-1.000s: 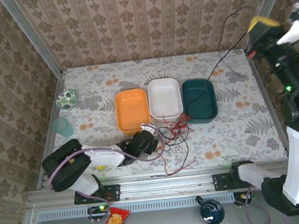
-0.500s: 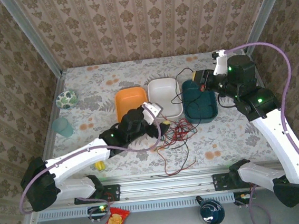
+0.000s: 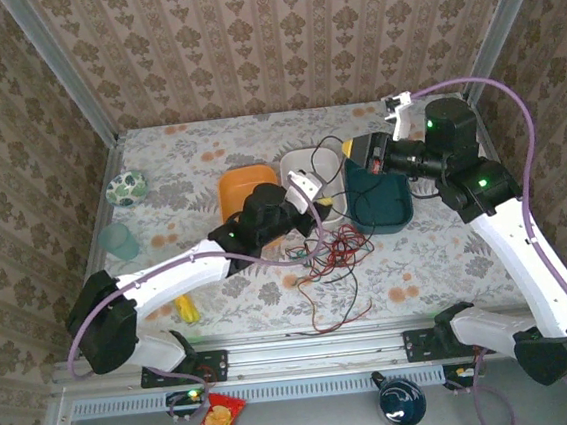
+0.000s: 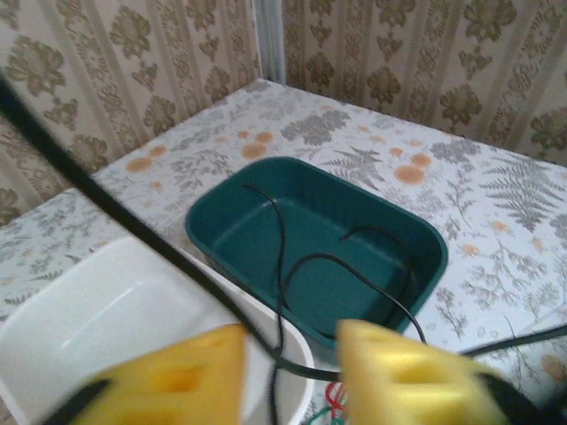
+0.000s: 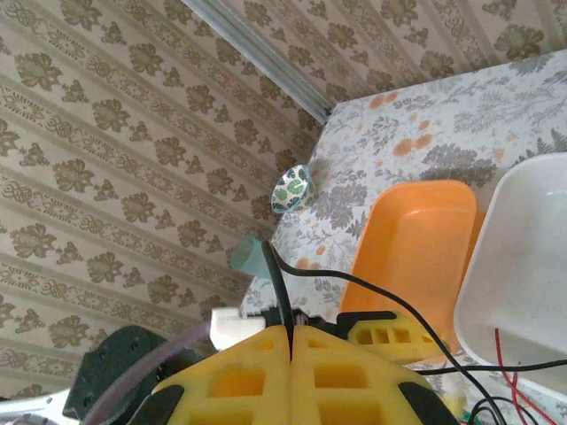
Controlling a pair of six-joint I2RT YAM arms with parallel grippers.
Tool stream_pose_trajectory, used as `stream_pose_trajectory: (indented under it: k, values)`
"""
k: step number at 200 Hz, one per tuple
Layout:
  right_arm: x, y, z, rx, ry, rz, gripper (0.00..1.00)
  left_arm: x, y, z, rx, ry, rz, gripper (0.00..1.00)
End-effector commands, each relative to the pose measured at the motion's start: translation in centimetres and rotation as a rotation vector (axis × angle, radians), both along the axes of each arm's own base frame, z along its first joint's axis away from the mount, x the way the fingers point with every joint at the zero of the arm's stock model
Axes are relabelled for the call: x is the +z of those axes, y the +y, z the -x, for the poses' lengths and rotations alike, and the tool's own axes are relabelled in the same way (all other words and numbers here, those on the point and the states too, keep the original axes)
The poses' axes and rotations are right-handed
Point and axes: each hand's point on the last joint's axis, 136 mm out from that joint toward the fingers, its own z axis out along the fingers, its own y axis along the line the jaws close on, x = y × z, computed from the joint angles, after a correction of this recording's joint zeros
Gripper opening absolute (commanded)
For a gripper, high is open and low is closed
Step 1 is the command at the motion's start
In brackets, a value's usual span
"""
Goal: Untangle the cables
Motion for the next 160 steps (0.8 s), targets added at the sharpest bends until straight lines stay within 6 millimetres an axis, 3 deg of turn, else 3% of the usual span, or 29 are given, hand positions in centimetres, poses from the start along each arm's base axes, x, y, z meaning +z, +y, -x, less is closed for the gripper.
stream_pose_trajectory:
  k: [1,23,30,37,47,60,78,122,160]
  values:
    - [-1.5,0.4,0.1,0.018,0.057,0.003,0.0,5.1,-0.2,-0.4,-0.005,-0.04,0.147,0.0]
    - [-4.5,0.0,-0.2,-0.02,0.112,0.107,0.0,8.3,1.4,-0.8,0.045,-0.02,0.243,0.0]
    - [-5.7,0.1,-0.1,-0.024,0.134,0.142,0.05,9.3,2.3,-1.4,0.084,-0.008,0.271,0.0]
    - [-7.0,0.2,0.1,-0.02,0.156,0.172,0.13,10.2,3.4,-2.0,0.126,0.013,0.297,0.0]
    - [-9.2,0.4,0.4,-0.016,0.201,0.215,0.38,11.4,5.2,-3.1,0.192,0.044,0.325,0.0]
    - [-11.8,0.5,1.0,-0.007,0.247,0.27,0.63,12.4,7.4,-4.1,0.263,0.091,0.338,0.0]
    - [-15.4,0.3,2.0,0.005,0.289,0.388,0.78,13.4,9.8,-4.4,0.327,0.108,0.338,0.0]
    - [-23.6,1.3,4.1,0.106,0.437,0.601,0.8,15.5,12.5,-3.0,0.344,0.069,0.359,0.0]
    - [-27.8,2.9,2.8,0.148,0.508,0.667,0.78,15.7,12.4,-2.5,0.322,0.084,0.38,0.0]
